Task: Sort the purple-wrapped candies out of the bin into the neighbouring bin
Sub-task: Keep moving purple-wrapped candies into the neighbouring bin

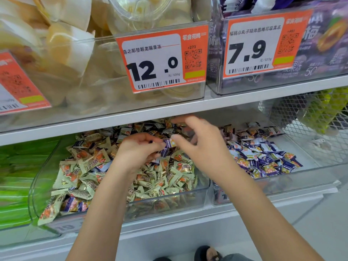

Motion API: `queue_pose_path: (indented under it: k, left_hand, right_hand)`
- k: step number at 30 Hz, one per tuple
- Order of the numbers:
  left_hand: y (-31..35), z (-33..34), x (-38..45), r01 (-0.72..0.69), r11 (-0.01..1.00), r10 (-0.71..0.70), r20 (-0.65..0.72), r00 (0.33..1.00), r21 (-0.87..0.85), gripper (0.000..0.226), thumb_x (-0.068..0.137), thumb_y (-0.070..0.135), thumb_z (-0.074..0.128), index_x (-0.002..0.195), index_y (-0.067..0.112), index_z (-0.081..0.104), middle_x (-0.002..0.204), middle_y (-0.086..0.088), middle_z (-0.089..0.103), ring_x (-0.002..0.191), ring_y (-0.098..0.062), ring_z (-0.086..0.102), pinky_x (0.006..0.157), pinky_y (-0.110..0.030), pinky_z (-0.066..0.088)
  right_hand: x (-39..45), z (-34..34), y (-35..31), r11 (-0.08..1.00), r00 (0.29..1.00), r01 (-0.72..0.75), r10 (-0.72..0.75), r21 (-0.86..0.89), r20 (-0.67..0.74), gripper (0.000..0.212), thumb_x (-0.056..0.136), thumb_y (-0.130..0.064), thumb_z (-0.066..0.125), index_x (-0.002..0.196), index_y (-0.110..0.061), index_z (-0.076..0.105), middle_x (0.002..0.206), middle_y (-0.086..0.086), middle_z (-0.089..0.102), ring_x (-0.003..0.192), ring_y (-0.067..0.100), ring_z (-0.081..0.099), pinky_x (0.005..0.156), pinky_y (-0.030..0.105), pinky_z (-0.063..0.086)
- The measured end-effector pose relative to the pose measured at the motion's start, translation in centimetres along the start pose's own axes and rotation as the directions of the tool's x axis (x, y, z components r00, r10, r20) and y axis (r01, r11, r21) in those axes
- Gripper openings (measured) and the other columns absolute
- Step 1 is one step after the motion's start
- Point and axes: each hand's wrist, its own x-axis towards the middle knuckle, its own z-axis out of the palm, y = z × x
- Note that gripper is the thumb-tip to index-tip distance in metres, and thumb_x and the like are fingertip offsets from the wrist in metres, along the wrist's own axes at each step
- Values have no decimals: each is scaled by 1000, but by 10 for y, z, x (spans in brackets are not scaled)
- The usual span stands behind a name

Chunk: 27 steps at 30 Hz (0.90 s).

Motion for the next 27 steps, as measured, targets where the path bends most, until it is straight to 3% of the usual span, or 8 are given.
queue_pose_path:
  k: [5, 11, 14, 16, 19, 21, 24, 27]
  left_hand:
    - [9, 10, -24, 21, 944, 34, 160, 986, -329, 8, 86, -1, 60, 93, 2, 62, 75, -8, 70, 70, -12, 68, 65, -17, 55]
    - [9, 15, -36, 71, 929, 44, 300, 953, -362, 33, 94, 1, 50, 122, 19, 54, 105, -7, 69, 91, -12, 69, 77, -25, 57]
    - [5, 10, -34, 7, 984, 48, 301, 953, -178, 28, 94, 13, 55, 115, 32, 55, 112, 5, 66, 95, -10, 69, 76, -31, 59]
    - [-3, 4, -26, -155, 969, 131, 130, 983, 195, 19, 92, 19, 59, 98, 37, 59, 100, 10, 67, 81, -4, 68, 66, -18, 56]
    - [-15, 6, -6, -299, 802, 351, -2, 936, 517, 16, 87, 11, 62, 92, 26, 66, 86, 14, 65, 77, 3, 60, 64, -8, 48]
    - [-20, 18, 5, -388, 754, 381, 129, 915, 530, 19, 86, 11, 64, 101, 23, 67, 96, 13, 66, 85, 4, 59, 80, -9, 48]
    - [-33, 40, 16, -488, 593, 301, 386, 872, 641, 39, 85, 24, 68, 123, 24, 60, 127, 7, 58, 107, -7, 56, 94, -24, 43]
    - [-43, 44, 22, -524, 499, 291, 436, 852, 690, 23, 82, 18, 69, 103, 25, 64, 113, 6, 59, 90, -10, 56, 82, -30, 49]
  right_hand:
    - [-4, 14, -4, 997, 977, -30, 13, 76, 214, 34, 96, -28, 53, 129, -25, 54, 119, 1, 61, 109, 13, 54, 87, 22, 41]
    - [-6, 10, -5, 992, 993, -10, -5, 129, 115, 27, 87, -6, 62, 110, -19, 70, 101, -9, 58, 90, -1, 53, 79, 5, 36]
    - [0, -13, 5, 999, 984, -48, 49, 9, -173, 18, 86, -9, 64, 98, -18, 74, 86, -9, 57, 78, 1, 56, 70, 10, 38]
    - [2, -35, 24, 970, 931, -196, 138, -144, -337, 13, 87, -12, 63, 97, -12, 72, 84, 1, 55, 82, 22, 58, 67, 20, 33]
    - [-2, -52, 51, 816, 903, -428, 372, -389, -213, 30, 91, -28, 60, 119, -16, 63, 121, 19, 54, 119, 40, 43, 96, 39, 37]
    - [-5, -52, 52, 795, 885, -464, 437, -390, -162, 39, 92, -34, 59, 127, -20, 58, 137, 20, 44, 132, 41, 29, 107, 52, 29]
    - [-4, -46, 45, 861, 914, -403, 365, -310, -175, 36, 91, -32, 58, 125, -19, 59, 122, 19, 50, 125, 40, 35, 102, 53, 34]
    - [-1, -41, 43, 885, 925, -379, 354, -270, -138, 33, 91, -28, 57, 123, -19, 59, 117, 16, 53, 120, 36, 40, 99, 50, 37]
